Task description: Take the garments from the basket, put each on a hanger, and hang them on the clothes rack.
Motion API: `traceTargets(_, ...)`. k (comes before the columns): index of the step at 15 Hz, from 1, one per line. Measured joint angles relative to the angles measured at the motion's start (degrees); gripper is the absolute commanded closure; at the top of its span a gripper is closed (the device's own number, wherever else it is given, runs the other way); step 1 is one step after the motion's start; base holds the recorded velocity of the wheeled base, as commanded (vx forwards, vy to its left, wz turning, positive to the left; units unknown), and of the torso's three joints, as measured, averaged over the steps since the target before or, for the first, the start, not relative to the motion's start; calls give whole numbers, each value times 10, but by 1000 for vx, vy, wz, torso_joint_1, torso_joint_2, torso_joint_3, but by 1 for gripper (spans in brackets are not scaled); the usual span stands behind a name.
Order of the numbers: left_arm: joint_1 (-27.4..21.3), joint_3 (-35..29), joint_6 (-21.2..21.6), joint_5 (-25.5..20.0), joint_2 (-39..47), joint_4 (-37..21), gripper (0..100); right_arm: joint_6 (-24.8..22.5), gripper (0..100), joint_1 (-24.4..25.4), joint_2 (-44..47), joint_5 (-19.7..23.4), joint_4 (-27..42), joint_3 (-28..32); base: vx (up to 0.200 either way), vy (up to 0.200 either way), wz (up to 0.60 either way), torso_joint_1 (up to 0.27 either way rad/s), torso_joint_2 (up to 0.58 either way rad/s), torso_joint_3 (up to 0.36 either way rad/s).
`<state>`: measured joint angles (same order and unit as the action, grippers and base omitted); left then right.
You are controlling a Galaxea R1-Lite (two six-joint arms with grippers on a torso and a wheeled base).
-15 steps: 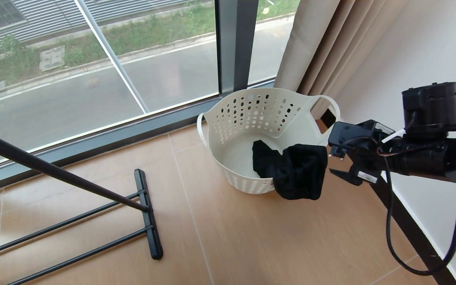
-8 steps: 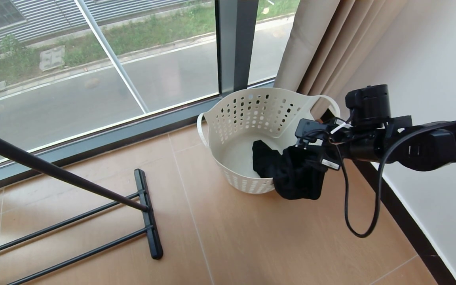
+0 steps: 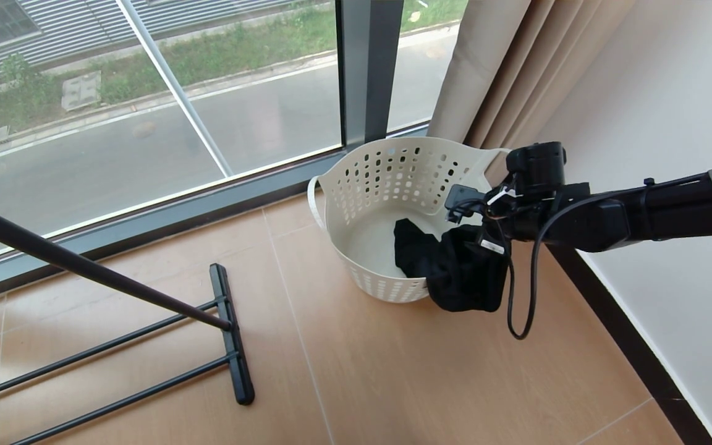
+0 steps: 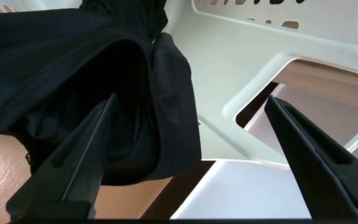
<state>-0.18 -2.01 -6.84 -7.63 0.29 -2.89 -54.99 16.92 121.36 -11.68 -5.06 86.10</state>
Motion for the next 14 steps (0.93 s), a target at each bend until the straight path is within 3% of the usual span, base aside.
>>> traceTargets(6, 0, 0, 0, 0, 0, 0, 0, 30, 0, -7, 64, 0, 0, 79, 0, 0, 0, 0, 0, 0)
traceTargets(7, 0, 0, 0, 0, 0, 0, 0, 30, 100, -9, 71, -1, 0, 89, 0, 0, 0, 0, 0, 0)
traceTargets(10, 0, 0, 0, 0, 0, 0, 0, 34, 100, -11, 81, 0, 5, 97, 0, 0, 0, 0, 0, 0)
traceTargets(14, 0, 0, 0, 0, 0, 0, 0, 77, 100, -10, 77, 0, 6, 96, 0, 0, 0, 0, 0, 0)
